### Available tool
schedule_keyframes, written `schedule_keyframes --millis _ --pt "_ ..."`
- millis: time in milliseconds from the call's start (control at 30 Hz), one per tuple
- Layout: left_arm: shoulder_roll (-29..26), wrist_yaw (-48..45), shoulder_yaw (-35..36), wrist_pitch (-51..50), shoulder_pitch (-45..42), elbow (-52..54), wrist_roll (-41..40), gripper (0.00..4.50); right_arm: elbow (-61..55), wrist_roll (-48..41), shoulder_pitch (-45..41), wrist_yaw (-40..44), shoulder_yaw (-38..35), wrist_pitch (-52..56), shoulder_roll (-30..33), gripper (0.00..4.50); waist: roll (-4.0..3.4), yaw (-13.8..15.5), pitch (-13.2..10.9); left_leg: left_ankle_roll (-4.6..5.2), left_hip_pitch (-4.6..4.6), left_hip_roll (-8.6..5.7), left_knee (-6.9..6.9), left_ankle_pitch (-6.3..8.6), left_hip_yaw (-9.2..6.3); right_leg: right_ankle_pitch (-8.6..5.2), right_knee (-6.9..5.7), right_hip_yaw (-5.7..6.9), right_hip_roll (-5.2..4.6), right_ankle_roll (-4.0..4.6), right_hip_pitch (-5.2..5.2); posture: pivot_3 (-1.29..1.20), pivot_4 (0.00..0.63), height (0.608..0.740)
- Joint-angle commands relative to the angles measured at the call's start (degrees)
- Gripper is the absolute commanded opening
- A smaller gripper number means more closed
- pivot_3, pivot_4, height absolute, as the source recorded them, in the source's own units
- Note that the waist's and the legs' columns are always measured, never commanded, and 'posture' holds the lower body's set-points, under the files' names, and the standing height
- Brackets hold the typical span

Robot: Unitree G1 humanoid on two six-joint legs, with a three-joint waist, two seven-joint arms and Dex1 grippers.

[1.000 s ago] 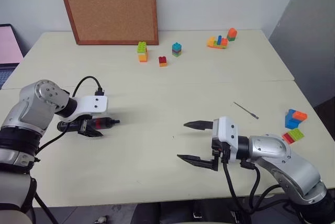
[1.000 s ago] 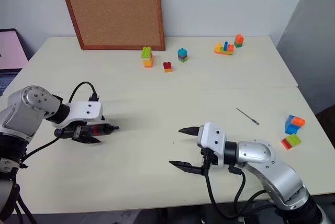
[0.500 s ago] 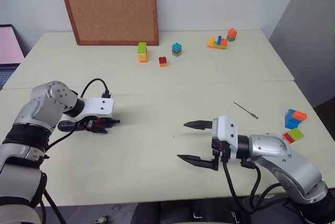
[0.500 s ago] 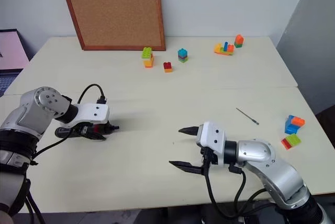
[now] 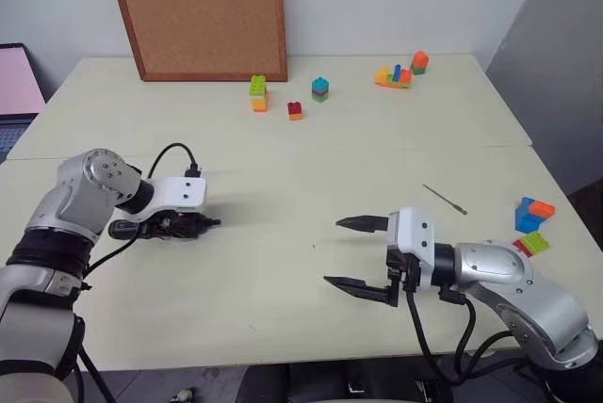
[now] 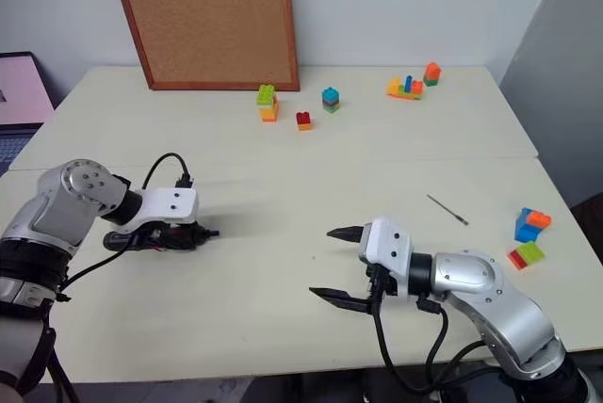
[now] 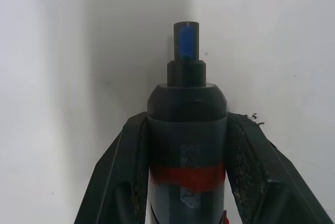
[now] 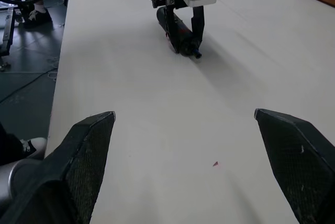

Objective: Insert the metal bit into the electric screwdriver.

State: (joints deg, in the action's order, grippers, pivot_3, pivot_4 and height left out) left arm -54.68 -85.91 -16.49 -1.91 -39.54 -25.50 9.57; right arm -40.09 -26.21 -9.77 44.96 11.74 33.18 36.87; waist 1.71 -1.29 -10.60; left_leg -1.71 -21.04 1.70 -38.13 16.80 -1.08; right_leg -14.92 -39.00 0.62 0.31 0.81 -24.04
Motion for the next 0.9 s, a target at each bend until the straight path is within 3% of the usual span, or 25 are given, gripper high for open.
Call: schedule_keyframes --millis 33,100,267,367,533,733,900 --pt "6.0 2.1 8.8 -15.1 -2.2 11.9 -13.2 1.65 -2.6 -3.0 1.7 0.2 -5.6 0.0 1.6 4.50 0.01 0.9 0.0 0.00 -0.09 0.00 -0.04 0.00 -0.05 0.00 0.01 0.06 -0.06 0.00 -0.01 0.00 0.150 0.740" --pt "10.2 5.0 11.8 -23.6 -2.9 17.2 -18.4 1.65 -3.2 -4.5 2.7 0.2 -7.8 0.5 2.3 4.50 0.01 1.5 0.0 0.00 -0.31 0.00 -0.27 0.00 -0.11 0.00 0.01 0.24 -0.16 -0.03 -0.01 0.00 0.150 0.740" --pt "18.5 14.2 14.7 -30.2 -1.8 24.9 -23.7 1.65 -4.4 -7.5 3.7 -0.2 -11.9 2.1 3.9 4.50 0.01 1.1 0.0 0.01 -0.59 -0.05 -0.78 0.00 -0.30 0.15 0.00 0.25 -0.24 -0.29 -0.02 0.00 0.150 0.740" --pt "27.1 24.4 16.3 -28.0 0.4 25.9 -25.0 1.65 -4.8 -8.8 3.1 -0.6 -14.5 3.1 5.2 4.50 -0.01 0.8 0.0 0.01 -0.48 -0.11 -0.78 0.01 -0.26 0.20 -0.01 0.09 -0.23 -0.36 -0.01 0.00 0.150 0.740" --pt "35.8 34.7 16.3 -21.2 5.3 26.7 -23.6 1.65 -5.0 -10.0 0.0 -2.5 -15.2 4.5 5.4 4.50 -0.07 0.8 0.1 0.01 -0.44 -0.08 -0.77 0.00 -0.27 0.24 -0.02 -0.01 -0.23 -0.31 -0.03 0.00 0.150 0.740" --pt "37.4 39.0 14.0 -16.0 12.5 29.8 -22.1 1.65 -5.4 -11.7 -2.7 -3.9 -15.7 6.0 5.9 4.50 -0.15 1.2 0.1 0.01 -0.37 -0.07 -0.72 0.00 -0.28 0.36 -0.03 0.09 -0.22 -0.11 0.04 0.00 0.150 0.740" --pt "36.7 43.4 16.5 -19.0 17.1 34.1 -24.1 1.65 -5.8 -12.9 -3.4 -4.4 -16.0 6.9 6.5 4.50 -0.15 1.1 0.1 0.01 -0.28 -0.09 -0.72 0.01 -0.25 0.33 0.01 -0.01 -0.23 -0.16 0.12 0.00 0.150 0.740"
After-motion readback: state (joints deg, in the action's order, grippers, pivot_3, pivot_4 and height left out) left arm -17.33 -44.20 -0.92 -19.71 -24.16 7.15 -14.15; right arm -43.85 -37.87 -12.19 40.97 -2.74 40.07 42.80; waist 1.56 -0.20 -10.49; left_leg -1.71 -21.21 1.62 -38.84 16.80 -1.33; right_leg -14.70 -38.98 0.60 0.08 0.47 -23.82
